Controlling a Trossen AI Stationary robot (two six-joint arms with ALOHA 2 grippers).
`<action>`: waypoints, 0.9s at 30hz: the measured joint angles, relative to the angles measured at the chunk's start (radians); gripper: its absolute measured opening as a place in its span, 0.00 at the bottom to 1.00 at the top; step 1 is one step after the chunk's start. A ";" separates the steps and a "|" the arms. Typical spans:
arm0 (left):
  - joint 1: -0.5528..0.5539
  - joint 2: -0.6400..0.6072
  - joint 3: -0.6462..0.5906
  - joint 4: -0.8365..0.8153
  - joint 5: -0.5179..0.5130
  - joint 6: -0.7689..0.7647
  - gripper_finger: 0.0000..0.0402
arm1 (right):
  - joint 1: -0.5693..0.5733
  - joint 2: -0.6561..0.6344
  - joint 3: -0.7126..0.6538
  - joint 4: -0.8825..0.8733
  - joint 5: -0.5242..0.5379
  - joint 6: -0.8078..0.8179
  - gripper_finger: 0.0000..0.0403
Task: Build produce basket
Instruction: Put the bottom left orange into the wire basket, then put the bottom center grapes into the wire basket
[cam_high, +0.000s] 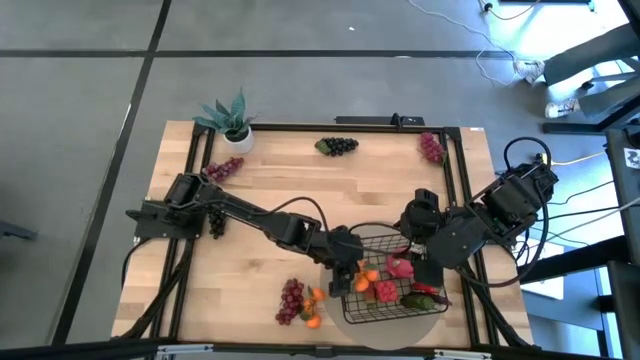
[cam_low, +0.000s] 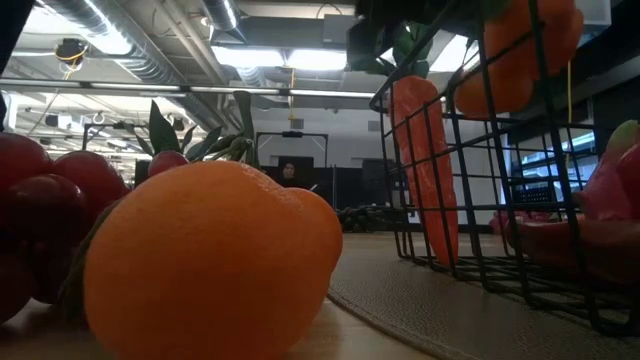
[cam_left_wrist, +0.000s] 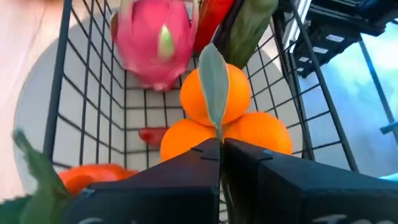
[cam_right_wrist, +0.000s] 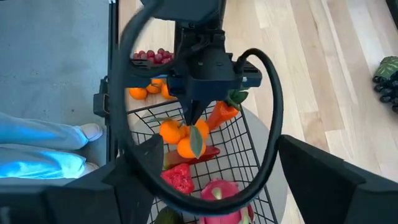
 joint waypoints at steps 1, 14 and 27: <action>0.000 0.000 0.000 -0.009 -0.001 -0.004 0.00 | 0.000 0.000 0.000 0.001 0.000 -0.002 0.74; 0.006 0.000 0.000 -0.011 -0.012 -0.012 0.04 | 0.000 0.000 0.000 0.002 0.000 -0.002 0.74; 0.009 0.000 0.000 -0.011 -0.012 0.021 0.15 | 0.001 0.000 0.000 0.000 -0.001 -0.003 0.74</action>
